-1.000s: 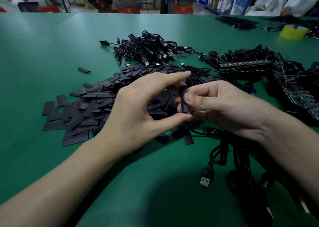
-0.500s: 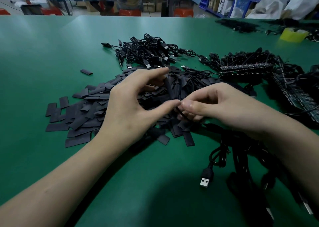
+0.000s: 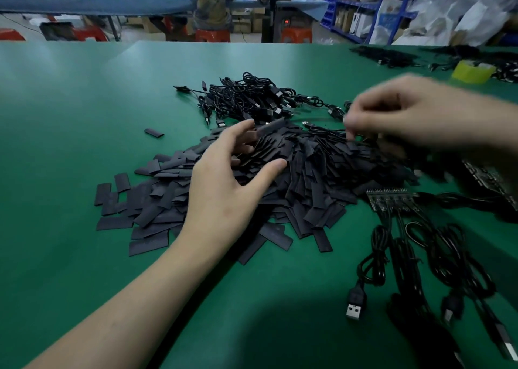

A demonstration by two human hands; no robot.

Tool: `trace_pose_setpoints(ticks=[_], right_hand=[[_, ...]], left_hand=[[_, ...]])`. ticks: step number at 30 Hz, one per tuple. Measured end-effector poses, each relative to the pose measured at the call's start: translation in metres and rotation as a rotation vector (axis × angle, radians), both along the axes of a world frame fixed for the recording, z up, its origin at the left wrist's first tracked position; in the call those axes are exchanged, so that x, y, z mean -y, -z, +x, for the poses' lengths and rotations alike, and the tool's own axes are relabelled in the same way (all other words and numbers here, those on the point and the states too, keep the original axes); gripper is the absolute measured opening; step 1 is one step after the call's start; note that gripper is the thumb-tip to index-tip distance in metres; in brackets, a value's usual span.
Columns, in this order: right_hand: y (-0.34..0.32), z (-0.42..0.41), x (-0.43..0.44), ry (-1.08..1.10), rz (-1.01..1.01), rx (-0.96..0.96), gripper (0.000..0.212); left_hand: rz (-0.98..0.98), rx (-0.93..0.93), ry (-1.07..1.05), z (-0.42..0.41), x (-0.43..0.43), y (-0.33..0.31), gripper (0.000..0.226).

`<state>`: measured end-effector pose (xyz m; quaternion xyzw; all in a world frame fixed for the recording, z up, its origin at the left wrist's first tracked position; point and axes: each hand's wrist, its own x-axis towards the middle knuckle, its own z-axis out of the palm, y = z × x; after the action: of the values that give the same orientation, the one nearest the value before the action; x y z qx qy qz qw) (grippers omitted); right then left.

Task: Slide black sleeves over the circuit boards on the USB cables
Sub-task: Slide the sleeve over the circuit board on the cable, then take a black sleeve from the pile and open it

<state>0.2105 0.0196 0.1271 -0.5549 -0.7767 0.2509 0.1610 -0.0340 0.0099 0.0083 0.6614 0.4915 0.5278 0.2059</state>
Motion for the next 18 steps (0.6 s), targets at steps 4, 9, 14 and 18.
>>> trace_pose_setpoints(ticks=[4,9,14,18], right_hand=[[-0.031,-0.022,-0.065,0.091,0.325,0.153,0.029],[-0.03,-0.087,-0.164,0.132,0.622,0.376,0.029],[0.013,-0.135,-0.22,0.074,0.596,0.497,0.027],[0.044,-0.144,-0.228,0.026,0.439,0.513,0.043]], left_hand=[[0.014,-0.09,-0.006,0.0,0.0,0.001,0.061],[0.056,-0.316,0.027,0.002,0.004,0.004,0.046],[0.102,-0.433,0.074,0.003,0.005,0.006,0.035],[0.098,-0.435,0.097,0.003,0.005,0.007,0.034]])
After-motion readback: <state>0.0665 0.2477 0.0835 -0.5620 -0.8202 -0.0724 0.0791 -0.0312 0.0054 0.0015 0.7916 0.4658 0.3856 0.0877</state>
